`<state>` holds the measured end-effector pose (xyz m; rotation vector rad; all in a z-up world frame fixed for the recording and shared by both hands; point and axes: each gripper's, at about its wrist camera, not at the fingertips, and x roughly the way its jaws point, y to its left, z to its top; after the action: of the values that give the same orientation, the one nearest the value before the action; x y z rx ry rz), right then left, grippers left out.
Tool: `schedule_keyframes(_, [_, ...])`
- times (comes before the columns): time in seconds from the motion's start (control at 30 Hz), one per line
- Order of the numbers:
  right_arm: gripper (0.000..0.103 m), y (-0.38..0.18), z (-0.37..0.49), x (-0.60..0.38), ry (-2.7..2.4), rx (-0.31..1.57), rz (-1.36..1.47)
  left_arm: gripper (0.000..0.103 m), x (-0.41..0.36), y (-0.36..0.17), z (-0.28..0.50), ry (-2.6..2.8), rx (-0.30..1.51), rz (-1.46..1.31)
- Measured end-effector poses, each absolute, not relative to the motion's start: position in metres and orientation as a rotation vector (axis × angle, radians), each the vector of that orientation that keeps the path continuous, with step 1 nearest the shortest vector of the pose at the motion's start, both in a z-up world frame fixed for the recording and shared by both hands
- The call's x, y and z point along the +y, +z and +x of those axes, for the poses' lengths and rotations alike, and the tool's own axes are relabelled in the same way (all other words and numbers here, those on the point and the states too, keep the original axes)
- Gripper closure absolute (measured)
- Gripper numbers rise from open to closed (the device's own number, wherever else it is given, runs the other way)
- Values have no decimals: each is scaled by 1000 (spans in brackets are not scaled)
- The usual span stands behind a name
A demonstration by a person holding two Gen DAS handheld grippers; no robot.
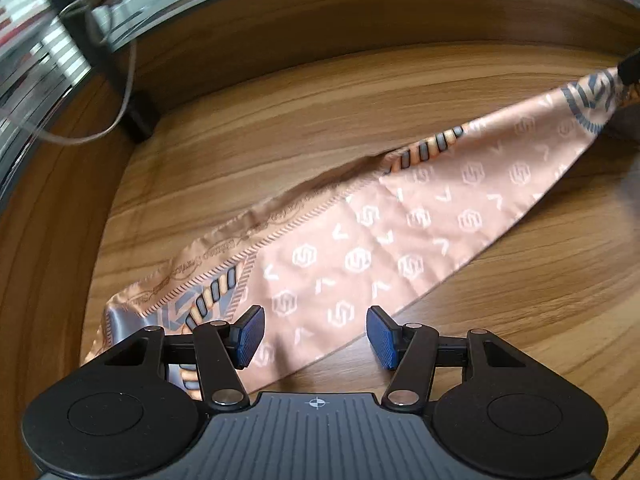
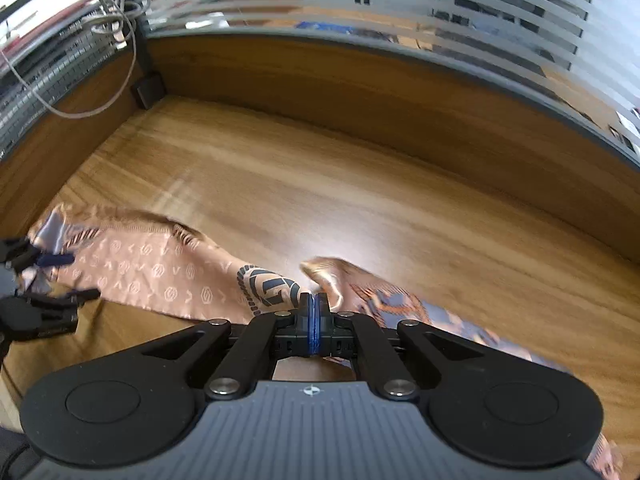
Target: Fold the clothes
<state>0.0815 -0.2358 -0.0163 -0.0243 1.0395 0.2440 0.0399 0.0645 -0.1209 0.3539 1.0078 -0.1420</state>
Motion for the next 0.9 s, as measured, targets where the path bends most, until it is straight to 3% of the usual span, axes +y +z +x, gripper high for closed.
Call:
schedule_keyframes(0.37, [101, -36, 1, -242, 272, 1175, 90, 44, 72, -119, 36, -214, 1012, 358])
schedule_keyframes(0.63, [78, -44, -26, -283, 68, 1097, 181, 44, 71, -109, 32, -220, 1034, 382])
schedule_keyframes(0.9, [66, -64, -68, -387, -303, 1054, 237, 44, 42, -100, 24, -203, 1051, 348])
